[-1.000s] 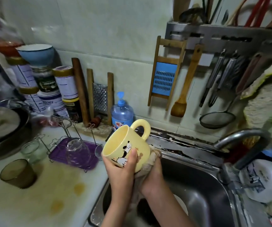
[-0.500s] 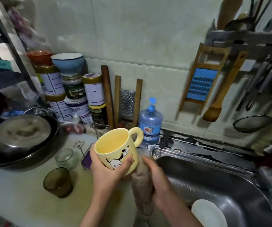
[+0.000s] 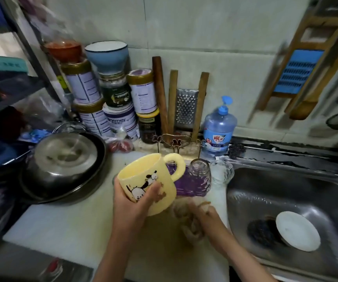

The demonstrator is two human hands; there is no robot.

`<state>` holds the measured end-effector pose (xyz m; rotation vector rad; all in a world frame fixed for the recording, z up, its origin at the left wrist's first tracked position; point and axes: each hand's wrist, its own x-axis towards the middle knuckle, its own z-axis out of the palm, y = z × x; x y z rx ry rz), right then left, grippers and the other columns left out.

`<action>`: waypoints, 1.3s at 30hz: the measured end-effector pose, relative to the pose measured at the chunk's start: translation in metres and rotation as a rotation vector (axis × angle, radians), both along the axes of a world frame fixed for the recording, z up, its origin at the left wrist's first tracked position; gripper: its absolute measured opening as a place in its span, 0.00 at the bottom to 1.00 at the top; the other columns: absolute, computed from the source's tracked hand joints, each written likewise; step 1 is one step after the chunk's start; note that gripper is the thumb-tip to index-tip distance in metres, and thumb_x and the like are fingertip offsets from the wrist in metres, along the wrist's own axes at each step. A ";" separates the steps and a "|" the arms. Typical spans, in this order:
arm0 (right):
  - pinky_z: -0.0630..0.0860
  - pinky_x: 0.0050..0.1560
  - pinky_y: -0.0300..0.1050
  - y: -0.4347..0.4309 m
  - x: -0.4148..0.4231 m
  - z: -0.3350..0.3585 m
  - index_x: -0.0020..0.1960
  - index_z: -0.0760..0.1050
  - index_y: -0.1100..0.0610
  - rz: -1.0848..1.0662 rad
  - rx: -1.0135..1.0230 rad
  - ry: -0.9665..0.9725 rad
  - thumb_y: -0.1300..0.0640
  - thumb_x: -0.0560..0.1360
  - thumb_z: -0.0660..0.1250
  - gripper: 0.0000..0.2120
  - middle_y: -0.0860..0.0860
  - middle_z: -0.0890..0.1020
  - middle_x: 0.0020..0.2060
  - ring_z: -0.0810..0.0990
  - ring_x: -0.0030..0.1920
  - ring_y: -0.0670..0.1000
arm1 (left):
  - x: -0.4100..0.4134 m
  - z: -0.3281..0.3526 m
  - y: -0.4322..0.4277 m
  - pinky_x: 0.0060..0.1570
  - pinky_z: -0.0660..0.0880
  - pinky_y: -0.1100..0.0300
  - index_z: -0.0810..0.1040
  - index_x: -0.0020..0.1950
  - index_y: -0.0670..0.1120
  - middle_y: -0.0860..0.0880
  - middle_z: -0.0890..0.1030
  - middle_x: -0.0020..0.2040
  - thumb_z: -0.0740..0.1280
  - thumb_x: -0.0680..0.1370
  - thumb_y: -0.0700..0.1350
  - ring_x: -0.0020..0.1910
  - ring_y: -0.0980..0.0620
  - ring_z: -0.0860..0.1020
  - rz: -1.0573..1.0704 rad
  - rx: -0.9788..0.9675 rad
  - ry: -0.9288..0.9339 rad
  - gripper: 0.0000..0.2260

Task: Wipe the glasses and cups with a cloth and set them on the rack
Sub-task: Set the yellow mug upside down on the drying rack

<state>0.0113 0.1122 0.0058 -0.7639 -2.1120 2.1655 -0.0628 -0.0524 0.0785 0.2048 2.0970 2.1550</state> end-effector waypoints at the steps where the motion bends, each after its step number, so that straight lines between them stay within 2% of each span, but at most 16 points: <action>1: 0.73 0.31 0.39 -0.004 0.001 -0.008 0.38 0.81 0.55 0.041 0.098 -0.026 0.45 0.75 0.66 0.15 0.54 0.80 0.30 0.76 0.29 0.47 | -0.004 -0.003 -0.006 0.33 0.78 0.66 0.70 0.63 0.45 0.47 0.81 0.50 0.81 0.58 0.54 0.46 0.51 0.82 -0.014 0.023 -0.026 0.38; 5: 0.75 0.45 0.42 -0.002 0.002 -0.043 0.38 0.79 0.58 0.263 0.584 -0.049 0.49 0.75 0.68 0.13 0.53 0.81 0.39 0.79 0.41 0.44 | -0.009 -0.018 -0.025 0.38 0.81 0.56 0.74 0.63 0.43 0.45 0.84 0.50 0.75 0.57 0.59 0.46 0.48 0.84 -0.050 0.064 -0.103 0.38; 8: 0.71 0.58 0.40 0.002 0.003 -0.057 0.47 0.82 0.57 0.368 0.871 -0.152 0.49 0.74 0.68 0.11 0.53 0.78 0.53 0.78 0.55 0.52 | -0.007 -0.025 -0.033 0.43 0.80 0.51 0.75 0.63 0.46 0.47 0.85 0.50 0.74 0.57 0.60 0.48 0.49 0.84 -0.061 0.073 -0.127 0.37; 11: 0.71 0.58 0.42 -0.007 0.003 -0.041 0.56 0.79 0.58 0.412 1.011 -0.312 0.48 0.75 0.66 0.16 0.54 0.77 0.59 0.76 0.60 0.55 | -0.008 -0.027 -0.037 0.45 0.80 0.51 0.77 0.59 0.50 0.49 0.85 0.50 0.74 0.56 0.61 0.49 0.49 0.84 -0.059 0.091 -0.210 0.34; 14: 0.73 0.52 0.45 -0.011 -0.002 -0.001 0.55 0.77 0.56 0.389 1.194 -0.412 0.42 0.76 0.64 0.18 0.55 0.80 0.56 0.78 0.57 0.57 | -0.011 -0.024 -0.037 0.45 0.79 0.52 0.78 0.58 0.50 0.47 0.85 0.50 0.75 0.59 0.60 0.50 0.46 0.83 -0.097 0.082 -0.285 0.30; 16: 0.72 0.58 0.44 -0.007 -0.003 0.027 0.62 0.74 0.55 0.311 1.111 -0.246 0.46 0.75 0.66 0.20 0.53 0.79 0.61 0.76 0.61 0.54 | -0.015 -0.021 -0.035 0.41 0.80 0.55 0.78 0.59 0.48 0.46 0.85 0.50 0.78 0.63 0.57 0.50 0.46 0.83 -0.136 0.100 -0.361 0.28; 18: 0.65 0.68 0.40 -0.002 -0.003 0.052 0.77 0.57 0.49 0.339 0.891 -0.049 0.51 0.73 0.71 0.38 0.47 0.67 0.72 0.68 0.70 0.46 | -0.019 -0.019 -0.033 0.41 0.79 0.55 0.79 0.60 0.47 0.44 0.85 0.52 0.74 0.63 0.58 0.50 0.44 0.83 -0.193 0.146 -0.467 0.29; 19: 0.61 0.72 0.40 -0.002 -0.003 0.063 0.78 0.47 0.43 0.372 0.790 0.030 0.53 0.71 0.74 0.46 0.43 0.60 0.75 0.62 0.73 0.43 | -0.021 -0.020 -0.033 0.43 0.78 0.53 0.78 0.61 0.48 0.43 0.85 0.53 0.72 0.61 0.60 0.51 0.43 0.83 -0.224 0.157 -0.515 0.31; 21: 0.56 0.74 0.40 -0.005 -0.003 0.075 0.76 0.41 0.35 0.423 0.738 0.151 0.53 0.68 0.77 0.54 0.37 0.50 0.77 0.53 0.75 0.37 | -0.022 -0.018 -0.029 0.49 0.77 0.50 0.79 0.62 0.49 0.43 0.85 0.53 0.71 0.61 0.62 0.52 0.42 0.82 -0.287 0.143 -0.577 0.32; 23: 0.54 0.74 0.38 -0.007 -0.005 0.073 0.76 0.48 0.36 0.458 0.817 0.187 0.51 0.67 0.77 0.50 0.36 0.48 0.77 0.51 0.75 0.36 | -0.023 -0.017 -0.024 0.53 0.77 0.47 0.80 0.60 0.49 0.43 0.85 0.52 0.69 0.64 0.61 0.50 0.42 0.82 -0.339 0.138 -0.596 0.28; 26: 0.62 0.70 0.35 -0.009 -0.011 0.062 0.73 0.64 0.47 0.431 0.903 0.206 0.46 0.64 0.78 0.41 0.42 0.67 0.70 0.65 0.68 0.37 | -0.028 -0.017 -0.020 0.56 0.76 0.45 0.80 0.59 0.49 0.44 0.85 0.51 0.68 0.65 0.64 0.48 0.43 0.83 -0.350 0.068 -0.603 0.28; 29: 0.67 0.51 0.27 -0.010 -0.012 0.056 0.58 0.74 0.51 0.310 0.903 0.232 0.40 0.61 0.78 0.31 0.42 0.78 0.53 0.73 0.52 0.37 | -0.036 -0.017 -0.020 0.59 0.75 0.41 0.80 0.58 0.51 0.46 0.86 0.51 0.64 0.65 0.68 0.51 0.45 0.83 -0.370 0.001 -0.563 0.29; 31: 0.67 0.40 0.29 -0.008 -0.013 0.055 0.45 0.72 0.52 0.217 0.895 0.285 0.36 0.61 0.76 0.25 0.42 0.78 0.41 0.74 0.42 0.40 | -0.041 -0.014 -0.018 0.56 0.78 0.42 0.79 0.60 0.52 0.47 0.85 0.53 0.63 0.67 0.70 0.53 0.47 0.83 -0.397 -0.023 -0.505 0.30; 34: 0.72 0.40 0.40 -0.007 -0.015 0.051 0.40 0.76 0.57 0.196 0.787 0.358 0.35 0.67 0.70 0.24 0.48 0.80 0.38 0.75 0.39 0.43 | -0.054 -0.008 -0.013 0.52 0.79 0.46 0.81 0.59 0.55 0.46 0.83 0.56 0.64 0.67 0.73 0.55 0.46 0.81 -0.451 -0.069 -0.368 0.29; 37: 0.67 0.36 0.44 -0.008 -0.016 0.046 0.40 0.76 0.61 0.193 0.560 0.274 0.34 0.70 0.65 0.28 0.51 0.75 0.32 0.70 0.34 0.46 | -0.068 -0.001 -0.004 0.45 0.76 0.52 0.83 0.52 0.51 0.45 0.84 0.45 0.61 0.70 0.68 0.42 0.48 0.82 -0.492 -0.082 -0.272 0.26; 39: 0.67 0.37 0.42 -0.011 -0.019 0.042 0.39 0.76 0.61 0.150 0.386 0.239 0.40 0.73 0.68 0.23 0.50 0.73 0.31 0.70 0.35 0.44 | -0.075 -0.003 0.001 0.37 0.73 0.58 0.81 0.58 0.47 0.43 0.79 0.39 0.64 0.72 0.63 0.33 0.51 0.78 -0.498 -0.044 -0.228 0.25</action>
